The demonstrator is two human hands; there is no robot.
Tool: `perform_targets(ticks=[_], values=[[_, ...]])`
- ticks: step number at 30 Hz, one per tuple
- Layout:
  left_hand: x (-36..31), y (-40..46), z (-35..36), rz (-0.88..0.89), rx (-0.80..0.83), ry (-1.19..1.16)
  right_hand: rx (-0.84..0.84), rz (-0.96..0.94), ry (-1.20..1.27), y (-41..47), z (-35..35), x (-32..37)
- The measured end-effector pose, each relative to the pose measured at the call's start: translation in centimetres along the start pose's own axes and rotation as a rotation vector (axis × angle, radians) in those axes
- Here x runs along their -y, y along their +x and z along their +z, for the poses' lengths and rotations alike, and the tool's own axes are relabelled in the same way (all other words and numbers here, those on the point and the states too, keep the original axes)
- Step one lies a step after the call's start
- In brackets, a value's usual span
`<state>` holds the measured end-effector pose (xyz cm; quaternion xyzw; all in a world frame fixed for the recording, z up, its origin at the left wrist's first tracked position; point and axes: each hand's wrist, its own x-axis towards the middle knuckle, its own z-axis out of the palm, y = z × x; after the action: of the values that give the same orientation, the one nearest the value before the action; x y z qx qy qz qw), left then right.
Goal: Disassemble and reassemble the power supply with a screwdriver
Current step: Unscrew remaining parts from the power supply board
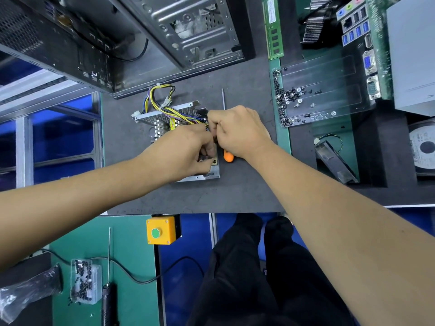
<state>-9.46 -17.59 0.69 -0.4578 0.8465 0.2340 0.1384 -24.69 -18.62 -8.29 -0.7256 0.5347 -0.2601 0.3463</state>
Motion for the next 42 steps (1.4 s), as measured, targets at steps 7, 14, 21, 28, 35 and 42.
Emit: perform_targets(ticks=[7,14,21,28,35,42], values=[[0.6,0.6,-1.1,0.019,0.144,-0.031,0.019,0.011,-0.007,0.1,0.0,-0.1],[0.8,0.3,-1.1,0.034,0.178,-0.058,0.003,-0.003,0.009,0.1,0.1,-0.1],[1.2,-0.1,-0.7,0.065,0.169,-0.064,-0.019,-0.010,0.014,0.0,-0.1,0.0],[1.6,0.2,-1.1,0.081,0.213,-0.100,-0.014,-0.017,0.011,-0.1,-0.2,0.2],[1.7,0.2,-1.0,0.074,0.206,-0.102,-0.005,-0.015,0.024,0.0,-0.2,0.1],[1.4,-0.3,-0.6,0.035,0.107,-0.108,-0.026,-0.022,0.033,0.1,0.0,-0.1]])
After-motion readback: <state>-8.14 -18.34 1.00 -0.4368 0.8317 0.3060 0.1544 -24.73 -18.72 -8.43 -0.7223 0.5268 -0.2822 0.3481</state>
